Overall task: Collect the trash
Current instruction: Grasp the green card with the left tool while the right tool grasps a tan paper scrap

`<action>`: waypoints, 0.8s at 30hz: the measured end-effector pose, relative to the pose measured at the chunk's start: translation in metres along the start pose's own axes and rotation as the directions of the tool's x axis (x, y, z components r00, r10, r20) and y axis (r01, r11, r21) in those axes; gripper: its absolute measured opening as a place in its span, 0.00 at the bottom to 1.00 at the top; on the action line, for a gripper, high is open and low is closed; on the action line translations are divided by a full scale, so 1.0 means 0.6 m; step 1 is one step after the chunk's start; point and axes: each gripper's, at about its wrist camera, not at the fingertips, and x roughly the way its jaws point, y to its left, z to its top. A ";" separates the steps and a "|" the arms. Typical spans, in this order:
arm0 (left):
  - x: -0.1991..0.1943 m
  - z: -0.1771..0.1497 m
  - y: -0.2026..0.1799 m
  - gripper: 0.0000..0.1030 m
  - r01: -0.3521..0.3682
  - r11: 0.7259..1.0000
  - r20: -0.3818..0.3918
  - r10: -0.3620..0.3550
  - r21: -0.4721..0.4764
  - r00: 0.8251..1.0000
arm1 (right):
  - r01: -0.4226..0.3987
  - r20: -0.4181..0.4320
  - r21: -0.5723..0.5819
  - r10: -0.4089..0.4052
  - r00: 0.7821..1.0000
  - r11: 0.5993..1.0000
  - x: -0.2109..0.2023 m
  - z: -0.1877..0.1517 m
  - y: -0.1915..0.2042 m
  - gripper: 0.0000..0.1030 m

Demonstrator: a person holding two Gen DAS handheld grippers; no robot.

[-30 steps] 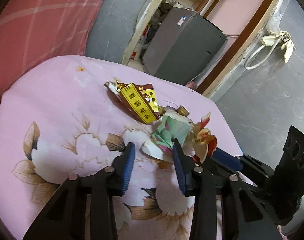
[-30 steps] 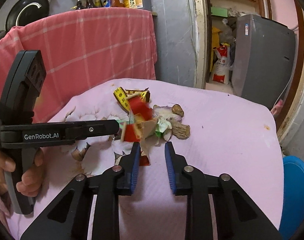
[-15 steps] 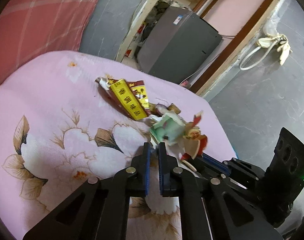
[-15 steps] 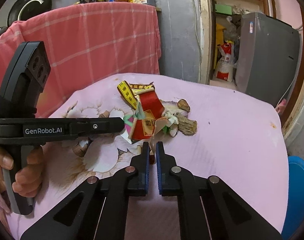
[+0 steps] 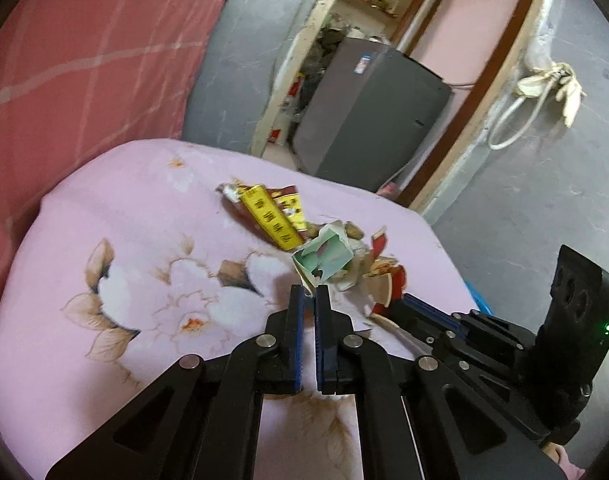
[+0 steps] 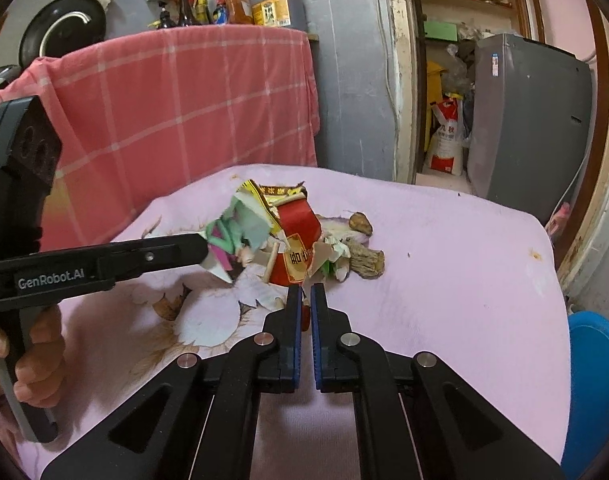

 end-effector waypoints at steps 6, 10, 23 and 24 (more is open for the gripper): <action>0.002 -0.001 0.027 0.03 -0.042 0.997 -0.017 0.041 -0.068 0.999 | 0.016 -0.075 0.005 -0.016 0.997 1.000 0.024 0.017 0.002 0.24; 0.001 0.002 0.038 0.03 -0.041 0.995 -0.018 0.039 -0.089 0.999 | -0.017 -0.097 0.036 0.020 0.995 0.999 0.037 0.029 -0.004 0.26; -0.018 -0.008 0.027 0.02 -0.045 0.997 0.024 0.046 -0.058 0.999 | -0.041 -0.027 0.037 0.042 0.999 0.998 0.011 0.008 0.005 0.03; -0.023 -0.009 0.022 0.02 -0.047 0.998 0.040 0.049 -0.049 0.998 | -0.034 0.005 0.030 0.034 0.999 0.999 -0.002 0.005 0.007 0.03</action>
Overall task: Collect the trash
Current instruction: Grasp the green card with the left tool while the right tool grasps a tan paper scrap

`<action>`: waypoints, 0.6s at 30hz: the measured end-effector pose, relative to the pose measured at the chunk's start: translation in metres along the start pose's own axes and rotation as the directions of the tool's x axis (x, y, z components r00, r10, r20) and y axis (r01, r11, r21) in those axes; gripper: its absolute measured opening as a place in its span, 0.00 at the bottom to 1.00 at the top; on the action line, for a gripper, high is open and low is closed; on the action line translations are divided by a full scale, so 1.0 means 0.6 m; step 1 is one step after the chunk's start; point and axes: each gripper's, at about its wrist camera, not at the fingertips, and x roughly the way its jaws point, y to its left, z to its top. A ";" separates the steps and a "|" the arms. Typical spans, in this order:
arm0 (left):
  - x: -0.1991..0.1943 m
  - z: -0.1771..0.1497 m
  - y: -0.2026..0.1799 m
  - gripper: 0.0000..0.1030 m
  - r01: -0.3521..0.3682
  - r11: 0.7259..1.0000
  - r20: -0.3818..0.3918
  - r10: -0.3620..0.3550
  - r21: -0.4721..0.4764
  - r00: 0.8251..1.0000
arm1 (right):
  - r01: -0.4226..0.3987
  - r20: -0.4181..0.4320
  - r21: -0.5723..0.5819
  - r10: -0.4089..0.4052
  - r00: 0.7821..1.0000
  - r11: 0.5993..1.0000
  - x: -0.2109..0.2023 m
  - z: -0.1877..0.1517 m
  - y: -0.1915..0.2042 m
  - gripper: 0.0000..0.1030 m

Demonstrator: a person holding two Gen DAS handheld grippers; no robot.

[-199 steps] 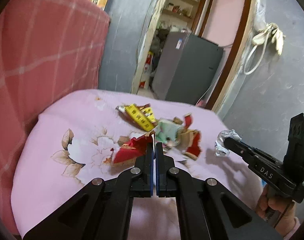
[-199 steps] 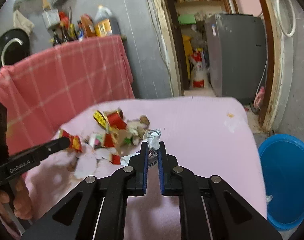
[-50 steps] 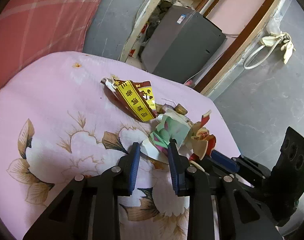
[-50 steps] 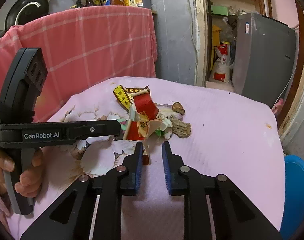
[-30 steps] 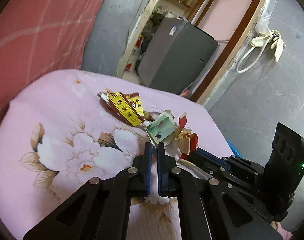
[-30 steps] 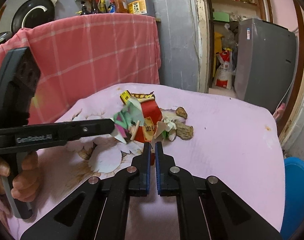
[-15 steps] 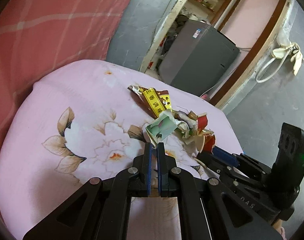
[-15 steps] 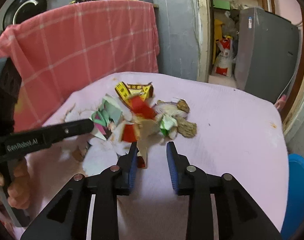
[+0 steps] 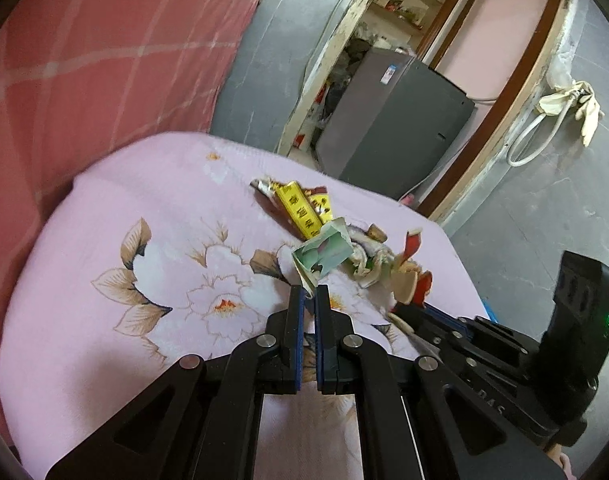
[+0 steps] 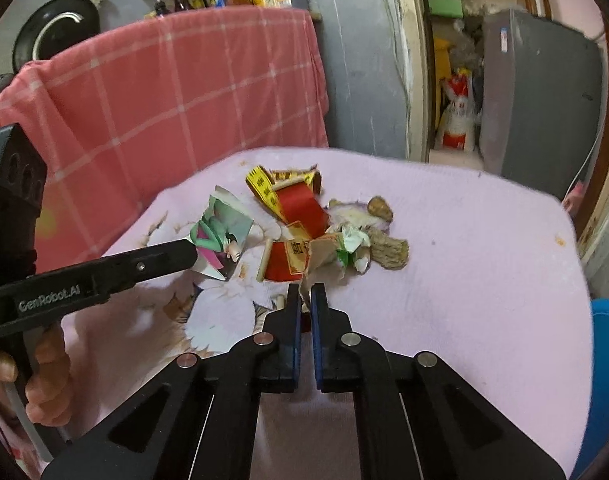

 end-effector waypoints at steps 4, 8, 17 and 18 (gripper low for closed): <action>-0.011 -0.002 -0.011 0.02 0.000 1.000 0.035 0.000 0.018 0.999 | 0.029 0.098 -0.014 -0.028 0.995 0.999 -0.037 -0.007 0.008 0.03; -0.015 -0.003 -0.030 0.02 -0.001 0.999 0.057 -0.002 0.046 0.998 | 0.047 0.125 -0.031 -0.043 0.991 0.998 -0.054 -0.009 0.015 0.03; -0.014 0.000 -0.011 0.02 -0.025 1.000 0.047 0.024 0.012 0.999 | 0.030 0.121 -0.020 -0.028 0.992 0.999 -0.058 -0.010 0.005 0.03; -0.015 0.000 -0.008 0.02 -0.030 0.999 0.048 0.030 0.011 0.998 | 0.014 0.111 -0.015 -0.012 0.994 1.000 -0.055 -0.010 0.003 0.03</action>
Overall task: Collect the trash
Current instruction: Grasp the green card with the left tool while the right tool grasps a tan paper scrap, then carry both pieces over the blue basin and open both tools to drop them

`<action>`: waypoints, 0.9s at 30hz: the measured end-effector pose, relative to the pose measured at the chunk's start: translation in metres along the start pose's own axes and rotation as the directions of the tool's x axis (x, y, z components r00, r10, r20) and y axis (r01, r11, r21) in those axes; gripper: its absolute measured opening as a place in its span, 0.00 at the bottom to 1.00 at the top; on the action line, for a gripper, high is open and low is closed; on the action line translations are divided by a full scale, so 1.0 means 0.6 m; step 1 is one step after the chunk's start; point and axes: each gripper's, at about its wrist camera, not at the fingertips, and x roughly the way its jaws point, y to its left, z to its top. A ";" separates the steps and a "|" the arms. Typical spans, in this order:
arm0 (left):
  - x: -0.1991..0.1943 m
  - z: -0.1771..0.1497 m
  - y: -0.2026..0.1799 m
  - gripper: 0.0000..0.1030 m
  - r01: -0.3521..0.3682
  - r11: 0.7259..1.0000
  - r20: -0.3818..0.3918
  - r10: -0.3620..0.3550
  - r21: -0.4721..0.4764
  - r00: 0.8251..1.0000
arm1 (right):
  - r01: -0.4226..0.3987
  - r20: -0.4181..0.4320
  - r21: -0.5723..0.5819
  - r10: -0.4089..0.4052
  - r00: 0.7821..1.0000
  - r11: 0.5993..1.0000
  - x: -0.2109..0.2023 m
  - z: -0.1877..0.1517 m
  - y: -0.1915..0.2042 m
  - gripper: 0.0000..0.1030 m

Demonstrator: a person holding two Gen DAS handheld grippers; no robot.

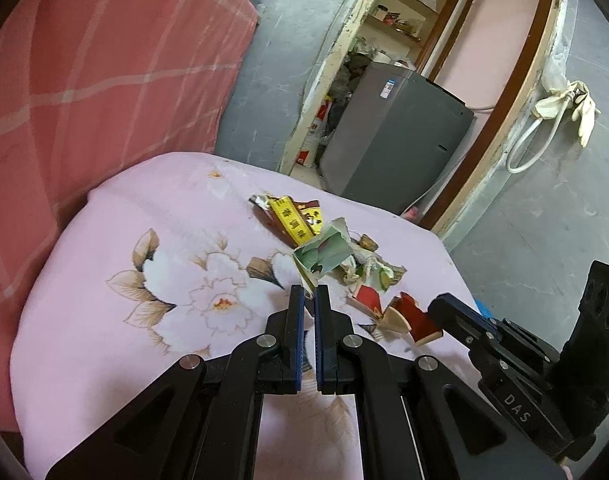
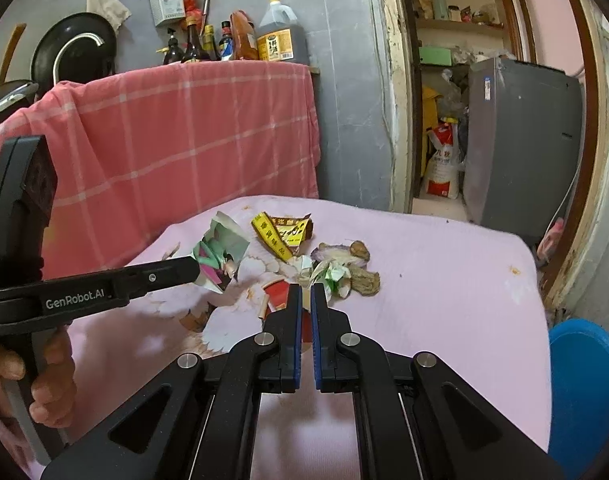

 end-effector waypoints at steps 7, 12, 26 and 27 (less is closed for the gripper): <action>0.004 -0.001 0.021 0.02 -0.029 0.999 -0.015 0.029 -0.027 0.999 | -0.047 -0.078 0.029 0.050 0.996 0.998 0.026 -0.001 -0.003 0.35; 0.009 -0.006 0.026 0.02 -0.033 0.999 -0.032 0.032 -0.032 0.999 | -0.064 -0.168 0.022 0.067 0.984 0.998 0.060 -0.003 0.005 0.35; -0.009 -0.006 0.008 0.02 -0.006 1.000 0.021 0.007 -0.011 1.000 | -0.057 -0.056 0.045 0.060 0.997 0.997 0.019 -0.002 -0.005 0.20; -0.013 -0.006 0.001 0.02 -0.003 1.000 0.036 0.003 0.000 0.999 | -0.049 -0.027 0.045 0.050 0.998 0.998 0.005 -0.001 -0.008 0.20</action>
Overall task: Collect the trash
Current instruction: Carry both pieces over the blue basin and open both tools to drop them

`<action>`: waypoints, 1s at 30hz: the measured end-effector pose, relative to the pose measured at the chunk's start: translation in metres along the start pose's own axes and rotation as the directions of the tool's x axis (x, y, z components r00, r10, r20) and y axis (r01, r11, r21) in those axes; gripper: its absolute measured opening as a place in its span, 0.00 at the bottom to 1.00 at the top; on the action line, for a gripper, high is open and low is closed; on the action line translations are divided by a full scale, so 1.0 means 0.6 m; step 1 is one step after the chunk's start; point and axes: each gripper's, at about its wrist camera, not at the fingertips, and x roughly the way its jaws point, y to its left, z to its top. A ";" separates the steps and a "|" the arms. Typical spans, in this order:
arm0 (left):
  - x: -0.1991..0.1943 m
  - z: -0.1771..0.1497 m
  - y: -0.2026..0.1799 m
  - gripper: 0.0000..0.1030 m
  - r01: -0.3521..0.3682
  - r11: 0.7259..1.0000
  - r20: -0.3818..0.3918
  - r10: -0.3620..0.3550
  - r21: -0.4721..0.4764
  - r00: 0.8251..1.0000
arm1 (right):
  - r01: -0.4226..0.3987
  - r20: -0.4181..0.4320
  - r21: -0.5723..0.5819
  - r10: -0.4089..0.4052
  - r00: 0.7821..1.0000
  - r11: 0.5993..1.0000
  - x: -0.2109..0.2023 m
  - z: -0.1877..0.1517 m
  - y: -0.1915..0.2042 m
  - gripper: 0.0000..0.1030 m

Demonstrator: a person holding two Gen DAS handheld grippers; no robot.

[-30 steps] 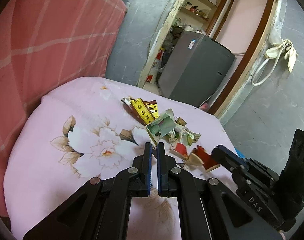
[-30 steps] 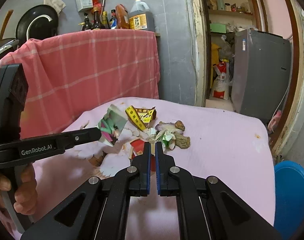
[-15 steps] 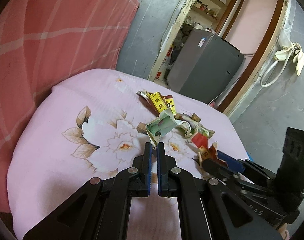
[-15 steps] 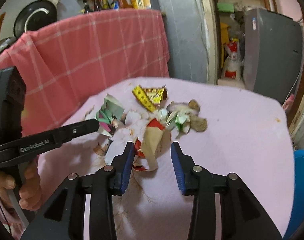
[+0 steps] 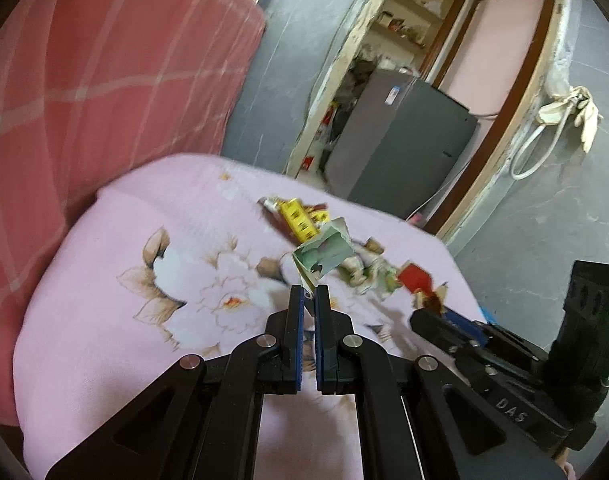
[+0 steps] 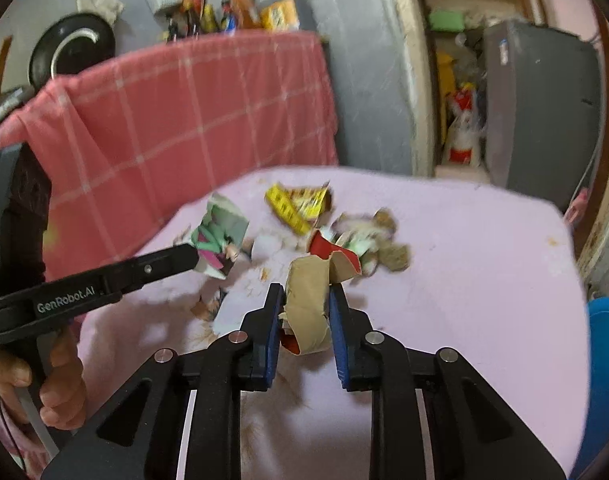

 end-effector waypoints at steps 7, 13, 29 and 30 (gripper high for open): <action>-0.020 0.015 -0.072 0.02 0.048 0.995 0.104 -0.057 0.085 0.993 | 0.128 0.222 -0.024 -0.120 0.968 0.991 -0.113 0.000 -0.010 0.20; -0.028 0.021 -0.159 0.02 0.116 0.977 0.204 -0.152 0.181 0.967 | 0.299 0.401 0.003 -0.275 0.874 0.954 -0.213 0.006 -0.035 0.20; 0.083 -0.028 -0.444 0.03 0.332 0.856 0.099 -0.400 0.397 0.911 | 0.562 0.433 0.237 -0.604 0.669 0.792 -0.343 -0.036 -0.210 0.22; 0.099 -0.032 -0.457 0.03 0.338 0.852 0.066 -0.394 0.399 0.917 | 0.562 0.401 0.264 -0.619 0.675 0.784 -0.339 -0.042 -0.230 0.23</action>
